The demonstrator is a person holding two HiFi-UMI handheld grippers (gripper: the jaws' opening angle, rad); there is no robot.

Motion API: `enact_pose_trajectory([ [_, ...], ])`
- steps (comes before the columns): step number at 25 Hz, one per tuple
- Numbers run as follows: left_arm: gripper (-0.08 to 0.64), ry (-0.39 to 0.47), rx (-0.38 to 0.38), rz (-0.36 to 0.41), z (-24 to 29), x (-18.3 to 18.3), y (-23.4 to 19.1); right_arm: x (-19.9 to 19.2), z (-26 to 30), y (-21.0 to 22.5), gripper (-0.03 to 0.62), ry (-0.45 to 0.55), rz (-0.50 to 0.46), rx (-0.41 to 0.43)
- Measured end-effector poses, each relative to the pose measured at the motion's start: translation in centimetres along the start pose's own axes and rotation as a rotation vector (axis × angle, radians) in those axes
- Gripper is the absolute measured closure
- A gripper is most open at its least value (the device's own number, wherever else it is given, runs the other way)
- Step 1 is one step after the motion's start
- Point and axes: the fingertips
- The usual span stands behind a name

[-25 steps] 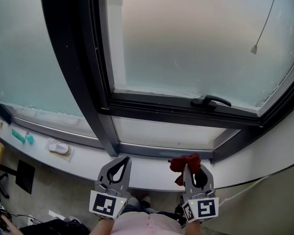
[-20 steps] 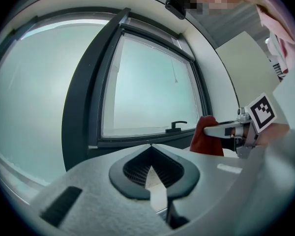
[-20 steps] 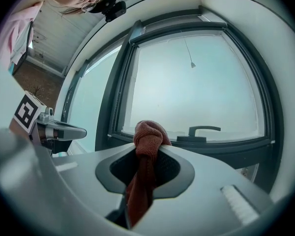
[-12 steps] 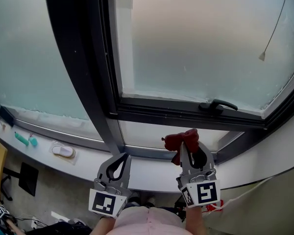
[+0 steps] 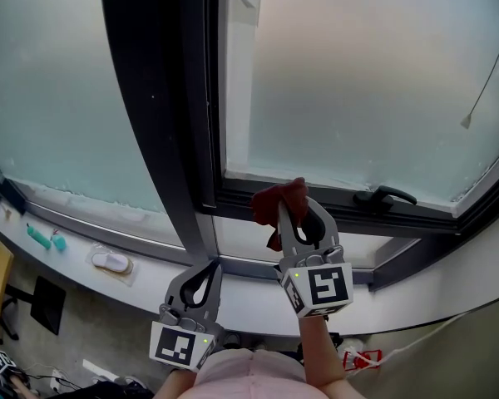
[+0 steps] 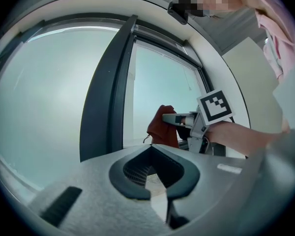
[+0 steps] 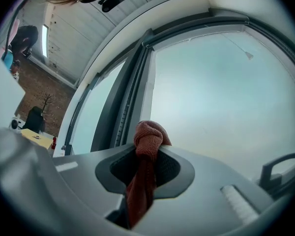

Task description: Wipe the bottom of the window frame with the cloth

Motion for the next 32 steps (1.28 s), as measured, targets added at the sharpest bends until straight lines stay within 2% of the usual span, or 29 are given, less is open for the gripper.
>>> enact_pose_trajectory([
  [3,0.566,0.007,0.005,0.004,0.1,0.4,-0.8,-0.1,2.9,-0.8,0.518,-0.04,0.001,0.015],
  [12,0.566,0.009,0.029,-0.016,0.4,0.2,-3.4,-3.8,10.5,-4.5,0.517,-0.271,-0.028,0.123],
  [15,0.566,0.008,0.037,-0.024,0.5,0.1,-4.2,-5.5,12.0,-5.5,0.518,-0.341,-0.04,0.132],
  [18,0.566,0.002,0.033,-0.036,0.7,-0.1,-4.4,-6.5,12.5,-5.9,0.518,-0.399,-0.094,0.121],
  [21,0.566,0.002,0.023,-0.039,1.3,0.0,-4.5,-6.7,12.7,-5.9,0.518,-0.418,-0.115,0.113],
  [32,0.566,0.001,-0.016,-0.032,2.4,0.2,-3.8,-7.0,12.5,-5.1,0.52,-0.434,-0.091,0.104],
])
Point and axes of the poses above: the fingertips, and each gripper's own axes: z forward along the fingers, y to its right, x out of its top, and after that the axes turned 14 degrees about -y, right-handed
